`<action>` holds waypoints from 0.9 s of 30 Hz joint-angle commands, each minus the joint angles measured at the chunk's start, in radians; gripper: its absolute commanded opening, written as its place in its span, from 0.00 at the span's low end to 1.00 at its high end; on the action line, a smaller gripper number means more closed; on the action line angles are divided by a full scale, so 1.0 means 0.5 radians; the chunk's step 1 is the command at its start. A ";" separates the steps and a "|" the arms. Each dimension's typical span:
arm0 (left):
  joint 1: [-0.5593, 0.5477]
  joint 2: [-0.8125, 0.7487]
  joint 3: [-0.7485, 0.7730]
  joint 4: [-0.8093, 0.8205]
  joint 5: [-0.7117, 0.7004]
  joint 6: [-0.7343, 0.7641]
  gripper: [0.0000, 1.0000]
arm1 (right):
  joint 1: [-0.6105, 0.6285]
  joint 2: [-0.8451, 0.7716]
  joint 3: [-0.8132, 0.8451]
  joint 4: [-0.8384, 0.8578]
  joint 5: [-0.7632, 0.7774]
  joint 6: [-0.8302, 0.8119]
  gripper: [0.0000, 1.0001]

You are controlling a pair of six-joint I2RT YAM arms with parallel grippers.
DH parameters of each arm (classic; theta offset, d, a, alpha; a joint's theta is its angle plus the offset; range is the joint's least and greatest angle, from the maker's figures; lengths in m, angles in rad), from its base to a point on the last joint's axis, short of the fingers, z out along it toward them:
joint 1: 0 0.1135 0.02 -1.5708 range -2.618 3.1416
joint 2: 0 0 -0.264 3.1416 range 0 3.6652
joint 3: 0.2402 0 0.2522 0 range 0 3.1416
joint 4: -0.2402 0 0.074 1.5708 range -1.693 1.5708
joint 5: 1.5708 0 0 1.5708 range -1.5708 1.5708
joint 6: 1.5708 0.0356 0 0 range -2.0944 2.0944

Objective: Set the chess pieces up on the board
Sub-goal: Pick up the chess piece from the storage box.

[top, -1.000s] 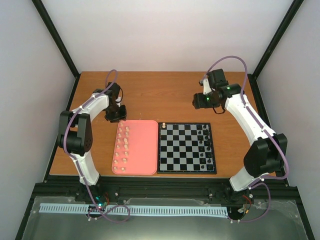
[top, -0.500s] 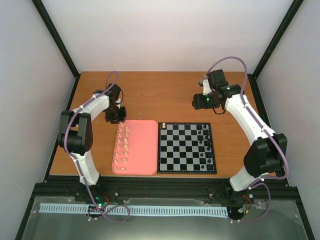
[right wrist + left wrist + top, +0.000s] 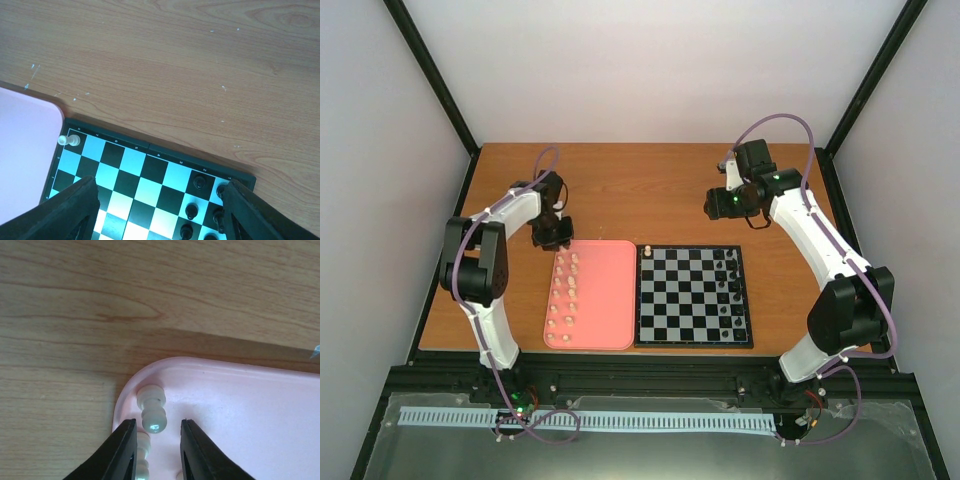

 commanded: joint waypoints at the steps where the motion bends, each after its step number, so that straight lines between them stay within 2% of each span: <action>1: -0.007 0.051 0.031 0.017 0.003 -0.006 0.27 | -0.019 -0.023 -0.001 0.003 -0.001 -0.027 0.68; 10: -0.007 0.094 0.076 0.013 -0.003 -0.011 0.18 | -0.019 -0.008 0.003 0.004 -0.004 -0.027 0.68; 15: -0.007 0.117 0.120 -0.004 -0.005 -0.007 0.16 | -0.021 0.007 0.008 0.006 -0.015 -0.027 0.68; 22: -0.007 0.129 0.163 -0.031 -0.027 0.001 0.01 | -0.019 0.026 0.025 0.000 -0.027 -0.028 0.68; 27: -0.044 0.077 0.214 -0.133 -0.016 0.022 0.01 | -0.020 0.029 0.035 -0.003 -0.030 -0.030 0.68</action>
